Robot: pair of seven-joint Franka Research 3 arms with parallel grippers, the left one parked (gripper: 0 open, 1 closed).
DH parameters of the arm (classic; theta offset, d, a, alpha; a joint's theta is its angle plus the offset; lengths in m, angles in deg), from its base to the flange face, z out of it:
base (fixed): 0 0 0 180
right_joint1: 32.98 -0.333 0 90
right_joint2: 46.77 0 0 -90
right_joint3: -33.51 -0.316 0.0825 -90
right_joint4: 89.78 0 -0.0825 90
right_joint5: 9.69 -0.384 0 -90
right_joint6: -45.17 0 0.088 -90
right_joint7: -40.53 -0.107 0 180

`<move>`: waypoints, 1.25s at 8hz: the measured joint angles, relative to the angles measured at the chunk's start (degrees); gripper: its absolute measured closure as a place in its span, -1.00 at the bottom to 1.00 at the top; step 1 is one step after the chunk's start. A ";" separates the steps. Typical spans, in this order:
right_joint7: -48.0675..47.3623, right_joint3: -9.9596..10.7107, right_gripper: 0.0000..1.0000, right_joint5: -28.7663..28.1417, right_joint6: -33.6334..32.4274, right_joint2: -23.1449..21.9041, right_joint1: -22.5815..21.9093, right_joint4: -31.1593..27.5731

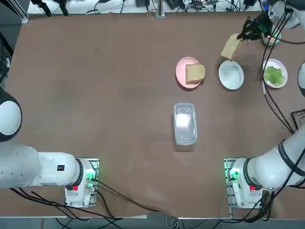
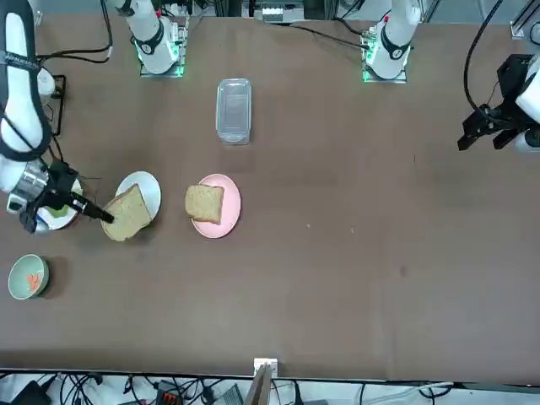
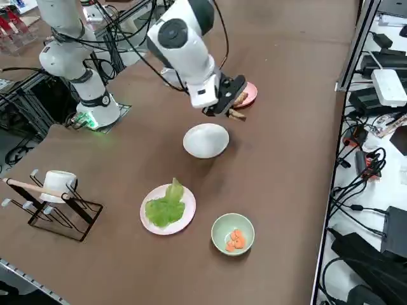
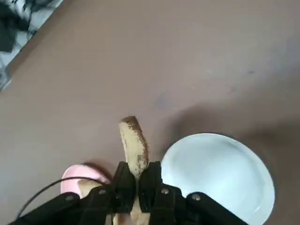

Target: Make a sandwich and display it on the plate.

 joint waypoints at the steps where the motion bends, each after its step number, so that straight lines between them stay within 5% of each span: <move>1: -0.31 0.00 0.84 -2.73 3.94 -1.31 0.02 -4.01; 10: 0.46 0.27 0.84 -22.26 14.47 -12.44 5.42 -23.59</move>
